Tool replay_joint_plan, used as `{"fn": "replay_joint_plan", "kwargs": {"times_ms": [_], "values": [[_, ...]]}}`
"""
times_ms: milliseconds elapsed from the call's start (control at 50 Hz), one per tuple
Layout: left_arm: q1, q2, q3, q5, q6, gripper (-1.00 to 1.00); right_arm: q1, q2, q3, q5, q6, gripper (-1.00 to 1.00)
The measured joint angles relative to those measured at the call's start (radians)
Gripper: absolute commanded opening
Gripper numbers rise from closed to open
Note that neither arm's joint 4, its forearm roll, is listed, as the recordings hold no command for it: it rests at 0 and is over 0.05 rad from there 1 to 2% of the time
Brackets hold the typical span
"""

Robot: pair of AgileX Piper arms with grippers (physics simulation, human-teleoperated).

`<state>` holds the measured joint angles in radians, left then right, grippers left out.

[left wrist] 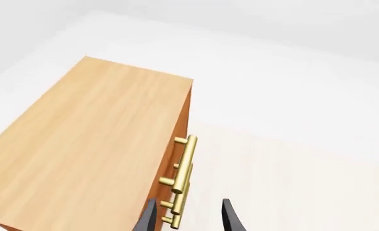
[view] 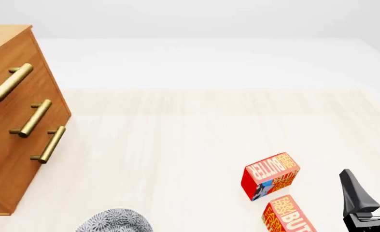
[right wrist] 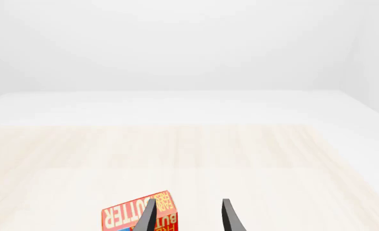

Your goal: Put the chocolate pudding in the top drawer of the cabinet and close it.

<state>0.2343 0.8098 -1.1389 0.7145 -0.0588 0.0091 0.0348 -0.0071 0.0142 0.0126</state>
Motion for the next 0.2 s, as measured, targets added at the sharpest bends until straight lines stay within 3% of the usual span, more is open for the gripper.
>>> {"fn": "replay_joint_plan", "kwargs": {"times_ms": [200], "values": [[-0.028,-0.061,-0.108,0.094,0.026,1.00,0.000,0.000,0.000,0.000,0.000,1.00]]}}
